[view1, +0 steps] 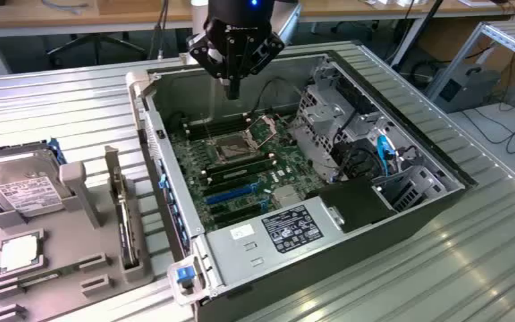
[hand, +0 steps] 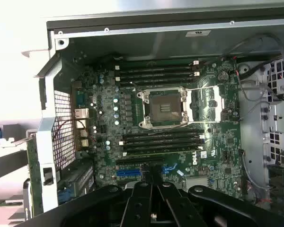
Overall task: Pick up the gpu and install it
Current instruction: 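Reach for the gpu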
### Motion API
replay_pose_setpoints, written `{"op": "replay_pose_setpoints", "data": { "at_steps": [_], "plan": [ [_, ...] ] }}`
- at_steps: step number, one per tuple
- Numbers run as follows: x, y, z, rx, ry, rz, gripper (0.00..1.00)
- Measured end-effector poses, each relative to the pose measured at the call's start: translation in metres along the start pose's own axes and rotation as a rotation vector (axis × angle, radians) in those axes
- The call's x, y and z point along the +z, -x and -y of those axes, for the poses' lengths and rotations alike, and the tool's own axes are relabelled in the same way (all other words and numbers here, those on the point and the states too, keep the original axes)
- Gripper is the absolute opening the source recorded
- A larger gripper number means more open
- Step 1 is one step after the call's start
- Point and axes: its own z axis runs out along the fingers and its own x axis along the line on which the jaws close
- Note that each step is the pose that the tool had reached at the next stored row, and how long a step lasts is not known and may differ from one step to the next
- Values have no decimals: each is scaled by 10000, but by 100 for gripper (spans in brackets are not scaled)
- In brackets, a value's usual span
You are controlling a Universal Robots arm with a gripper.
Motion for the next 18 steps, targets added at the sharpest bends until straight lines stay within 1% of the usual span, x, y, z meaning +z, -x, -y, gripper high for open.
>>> {"op": "replay_pose_setpoints", "data": {
  "at_steps": [11, 14, 16, 18],
  "plan": [
    [0, -5, 0, 1, 0, 1, 11],
    [-2, -56, 4, -1, -1, 0, 11],
    [-4, -119, 9, 0, 0, 0, 11],
    [-6, -204, 15, 0, -1, 0, 11]
  ]
}}
